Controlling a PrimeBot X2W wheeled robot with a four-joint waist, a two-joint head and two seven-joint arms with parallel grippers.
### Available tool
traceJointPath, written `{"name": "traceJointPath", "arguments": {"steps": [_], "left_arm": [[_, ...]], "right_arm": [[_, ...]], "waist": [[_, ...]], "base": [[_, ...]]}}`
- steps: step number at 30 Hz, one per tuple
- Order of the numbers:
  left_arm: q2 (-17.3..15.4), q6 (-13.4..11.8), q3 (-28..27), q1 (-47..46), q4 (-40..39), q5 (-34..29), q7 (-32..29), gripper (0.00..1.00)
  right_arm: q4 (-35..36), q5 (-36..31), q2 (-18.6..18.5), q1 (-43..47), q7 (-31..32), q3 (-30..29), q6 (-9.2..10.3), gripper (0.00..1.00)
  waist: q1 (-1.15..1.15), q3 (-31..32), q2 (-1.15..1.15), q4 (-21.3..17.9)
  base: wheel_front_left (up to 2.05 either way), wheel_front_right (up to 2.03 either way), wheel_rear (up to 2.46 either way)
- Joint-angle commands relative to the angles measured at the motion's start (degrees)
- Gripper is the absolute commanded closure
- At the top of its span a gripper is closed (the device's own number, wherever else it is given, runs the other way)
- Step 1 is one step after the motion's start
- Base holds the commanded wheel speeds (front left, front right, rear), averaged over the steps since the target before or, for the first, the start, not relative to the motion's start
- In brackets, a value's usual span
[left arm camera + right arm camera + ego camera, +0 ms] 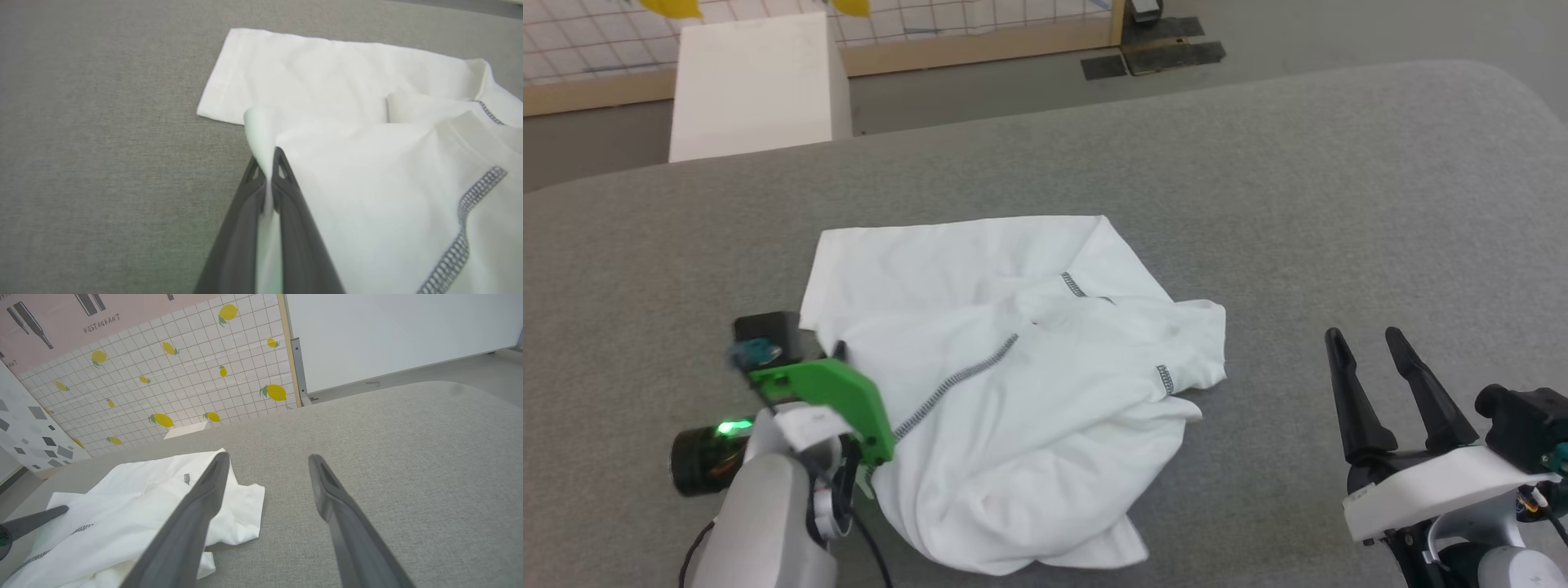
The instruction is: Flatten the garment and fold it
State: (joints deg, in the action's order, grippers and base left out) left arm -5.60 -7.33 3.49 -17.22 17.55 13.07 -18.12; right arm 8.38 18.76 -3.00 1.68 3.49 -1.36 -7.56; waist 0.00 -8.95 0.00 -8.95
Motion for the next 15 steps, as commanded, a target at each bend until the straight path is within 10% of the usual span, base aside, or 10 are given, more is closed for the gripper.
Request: {"name": "traceJointPath", "arguments": {"steps": [1, 15], "left_arm": [[0.0, -0.9, -1.1, 1.7, -1.3, 0.5, 3.2, 1.00], [-0.4, -9.4, -11.0, 16.5, -10.1, 2.5, 13.0, 1.00]], "right_arm": [[0.1, 0.5, 0.1, -0.7, -0.4, -0.3, 0.08, 0.00], [0.5, 0.2, 0.1, 1.3, 2.3, -2.4, 0.08, 0.00]], "waist": [[0.00, 1.4, 0.00, 1.9], [0.00, 3.6, 0.00, 10.5]], "base": [[0.00, 0.00, 0.00], [0.00, 0.00, 0.00]]}}
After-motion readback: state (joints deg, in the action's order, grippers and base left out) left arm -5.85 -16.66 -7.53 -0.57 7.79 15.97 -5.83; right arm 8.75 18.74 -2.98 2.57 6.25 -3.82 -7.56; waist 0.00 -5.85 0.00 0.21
